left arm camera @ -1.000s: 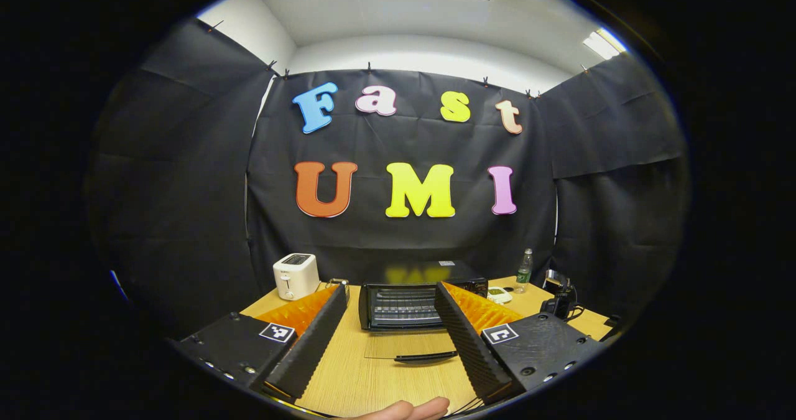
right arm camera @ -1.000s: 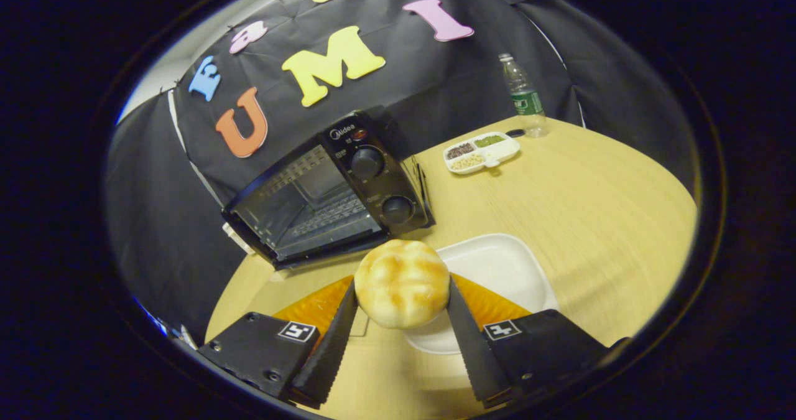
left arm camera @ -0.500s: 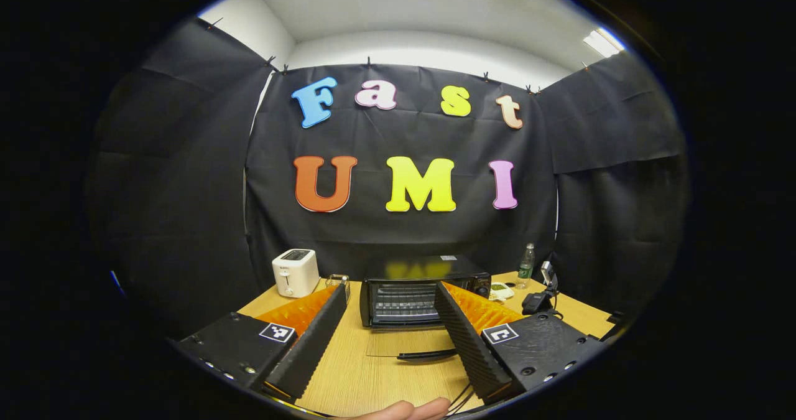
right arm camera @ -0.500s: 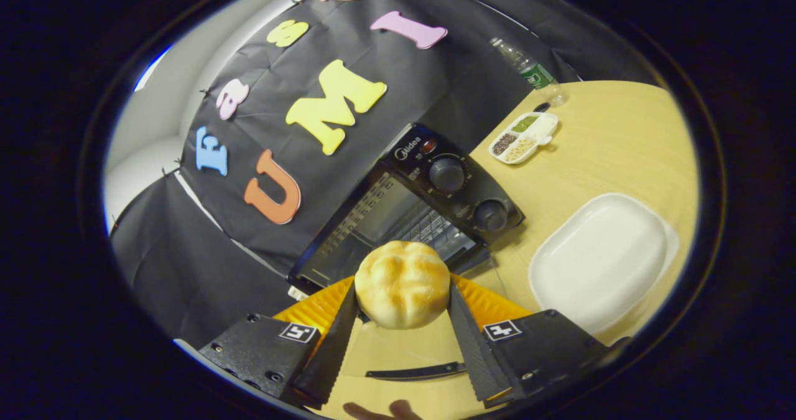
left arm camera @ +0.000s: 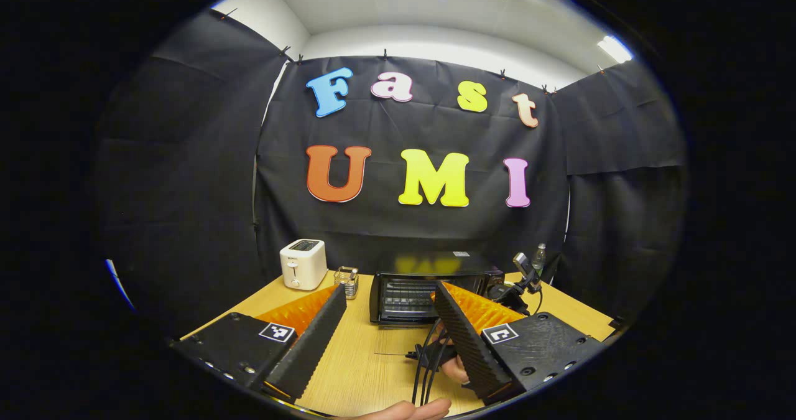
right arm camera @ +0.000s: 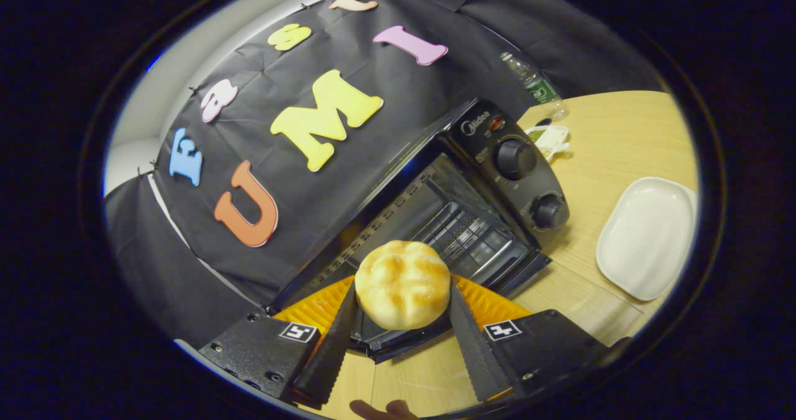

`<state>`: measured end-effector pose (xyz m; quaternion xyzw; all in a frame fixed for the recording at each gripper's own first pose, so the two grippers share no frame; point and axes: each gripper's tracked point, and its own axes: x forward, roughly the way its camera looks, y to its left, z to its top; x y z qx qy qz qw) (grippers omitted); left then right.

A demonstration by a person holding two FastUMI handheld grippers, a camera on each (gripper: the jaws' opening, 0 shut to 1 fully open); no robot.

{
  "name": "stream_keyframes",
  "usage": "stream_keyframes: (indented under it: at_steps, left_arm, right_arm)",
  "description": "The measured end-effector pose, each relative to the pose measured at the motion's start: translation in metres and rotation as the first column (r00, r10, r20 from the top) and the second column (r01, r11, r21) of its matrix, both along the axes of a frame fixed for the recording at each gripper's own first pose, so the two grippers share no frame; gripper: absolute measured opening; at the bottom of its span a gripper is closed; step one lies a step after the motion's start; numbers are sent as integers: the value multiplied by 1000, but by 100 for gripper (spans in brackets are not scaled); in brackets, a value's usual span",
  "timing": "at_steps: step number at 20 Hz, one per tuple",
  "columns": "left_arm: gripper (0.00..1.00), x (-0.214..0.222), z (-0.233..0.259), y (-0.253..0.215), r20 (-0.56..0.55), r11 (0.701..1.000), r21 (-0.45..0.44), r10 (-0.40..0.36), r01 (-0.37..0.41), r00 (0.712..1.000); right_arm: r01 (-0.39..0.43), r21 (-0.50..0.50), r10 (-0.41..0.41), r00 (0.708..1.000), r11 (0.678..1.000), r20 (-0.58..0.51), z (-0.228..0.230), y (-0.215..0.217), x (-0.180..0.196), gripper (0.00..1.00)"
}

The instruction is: Open the electric oven with the left hand, put the food in, and close the electric oven.

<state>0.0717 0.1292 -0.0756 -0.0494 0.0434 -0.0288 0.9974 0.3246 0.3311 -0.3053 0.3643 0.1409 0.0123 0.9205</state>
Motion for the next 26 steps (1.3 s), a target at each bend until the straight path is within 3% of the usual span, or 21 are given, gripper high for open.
stream_keyframes:
  at_steps: [7, 19, 26]
  left_arm:
    - [94, 3, -6, 13, -15, 999, -44, 23, -23, 1000]
    - [94, 6, -17, 21, -46, 997, -65, 34, -37, 998]
    - [94, 4, -20, 23, -53, 998, -43, 42, -45, 998]
  right_arm:
    - [8, -210, -1, 999, 978, 33, -18, 10, 58, 81]
    - [13, -299, 12, 996, 954, 83, -15, 12, 98, 83]
    - [-36, -408, 70, 995, 912, 70, -13, 15, 100, 91]
